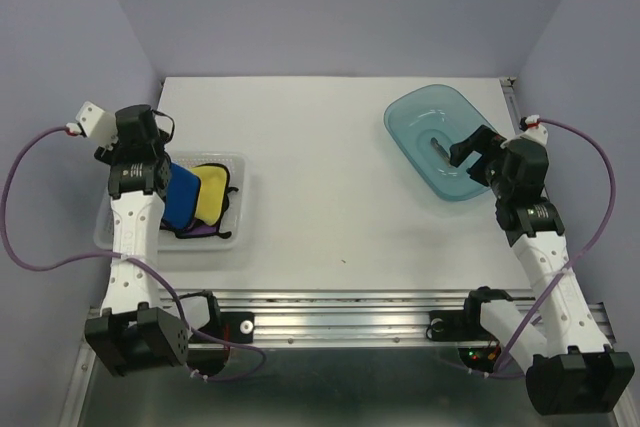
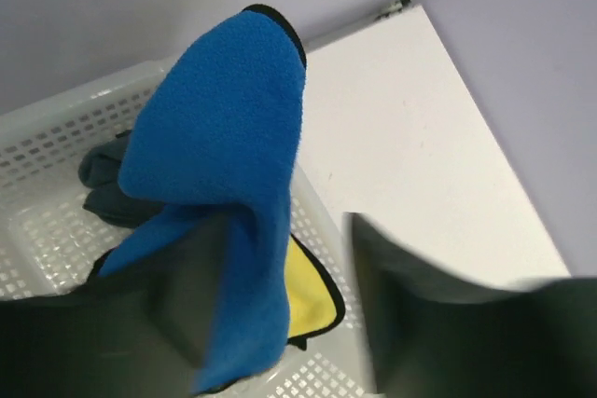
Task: Fold and stack the towels
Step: Grab crumpled towel
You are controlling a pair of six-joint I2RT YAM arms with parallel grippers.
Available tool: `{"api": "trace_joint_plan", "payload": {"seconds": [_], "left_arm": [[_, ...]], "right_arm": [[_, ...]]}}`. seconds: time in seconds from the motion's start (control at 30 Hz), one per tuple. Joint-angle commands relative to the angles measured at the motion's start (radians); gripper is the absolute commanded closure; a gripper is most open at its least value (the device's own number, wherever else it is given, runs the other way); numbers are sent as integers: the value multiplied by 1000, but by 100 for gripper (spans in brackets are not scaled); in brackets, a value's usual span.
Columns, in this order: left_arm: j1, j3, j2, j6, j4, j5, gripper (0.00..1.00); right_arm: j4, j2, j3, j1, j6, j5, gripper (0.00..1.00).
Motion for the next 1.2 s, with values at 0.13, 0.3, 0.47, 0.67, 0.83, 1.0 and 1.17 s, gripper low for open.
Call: {"api": "trace_joint_plan", "payload": {"seconds": [0.13, 0.3, 0.47, 0.67, 0.83, 1.0, 1.17], "left_arm": [[4, -186, -74, 0, 125, 256, 1], [2, -299, -128, -21, 148, 338, 1], [1, -350, -168, -62, 125, 304, 1], [1, -327, -220, -93, 53, 203, 2], [1, -272, -211, -134, -90, 99, 2], [1, -247, -198, -139, -65, 76, 5], [1, -241, -116, -159, -53, 60, 16]], "right_arm": [[43, 1, 21, -8, -9, -15, 0], [70, 1, 3, -8, -3, -27, 0], [75, 38, 7, -8, 2, -44, 0], [75, 50, 6, -8, 3, -44, 0], [83, 58, 7, -8, 5, -47, 0], [80, 79, 4, -10, 3, -46, 0], [66, 88, 10, -10, 2, -17, 0]]}}
